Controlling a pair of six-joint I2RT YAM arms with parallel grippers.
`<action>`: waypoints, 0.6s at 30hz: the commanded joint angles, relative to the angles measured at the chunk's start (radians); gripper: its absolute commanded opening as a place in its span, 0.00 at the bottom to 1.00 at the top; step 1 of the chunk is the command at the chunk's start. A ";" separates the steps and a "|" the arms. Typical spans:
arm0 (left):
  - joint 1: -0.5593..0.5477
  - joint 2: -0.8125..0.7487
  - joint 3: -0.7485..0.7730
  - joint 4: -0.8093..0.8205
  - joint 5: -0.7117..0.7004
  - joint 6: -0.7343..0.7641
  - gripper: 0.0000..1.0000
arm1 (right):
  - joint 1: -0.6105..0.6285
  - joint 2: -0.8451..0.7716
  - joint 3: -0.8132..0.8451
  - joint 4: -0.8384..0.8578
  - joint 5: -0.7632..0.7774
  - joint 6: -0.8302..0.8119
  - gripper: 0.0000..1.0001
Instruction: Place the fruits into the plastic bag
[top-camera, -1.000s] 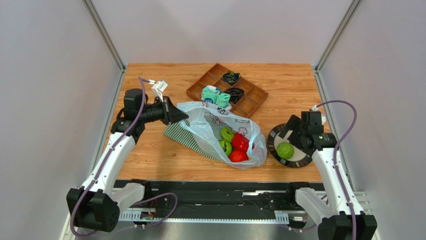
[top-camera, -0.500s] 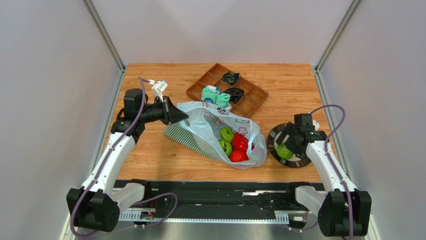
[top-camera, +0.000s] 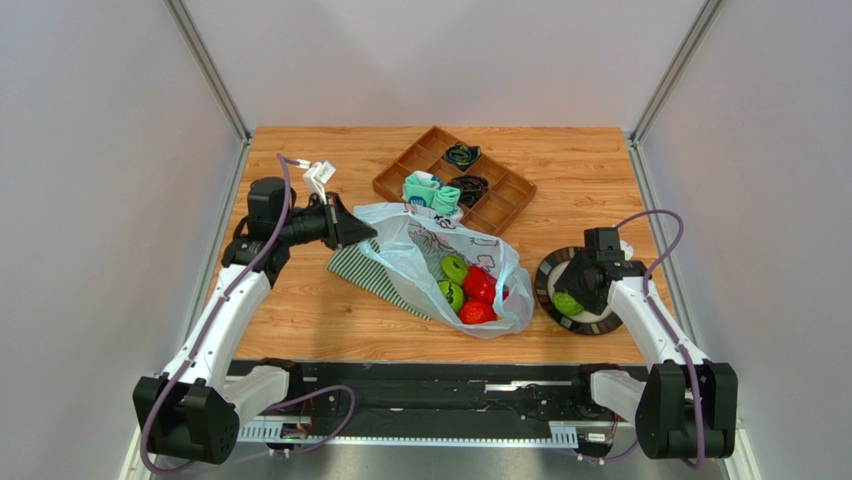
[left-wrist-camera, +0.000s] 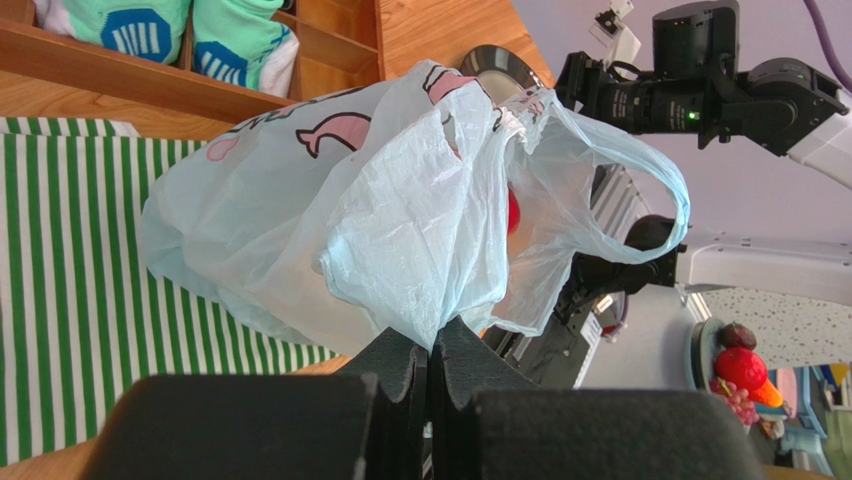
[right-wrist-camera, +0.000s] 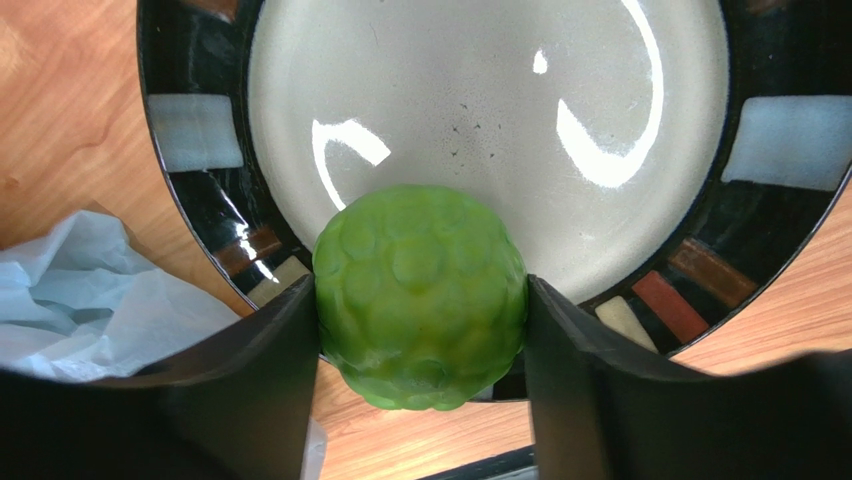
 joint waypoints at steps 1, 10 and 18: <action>0.004 -0.007 0.009 0.016 0.000 0.013 0.00 | -0.005 -0.047 -0.002 0.031 0.030 -0.004 0.50; 0.004 -0.010 0.009 0.016 0.002 0.011 0.00 | 0.000 -0.360 0.075 0.104 -0.144 -0.049 0.31; 0.004 -0.013 0.005 0.025 0.012 0.008 0.00 | 0.241 -0.436 0.196 0.472 -0.485 -0.064 0.28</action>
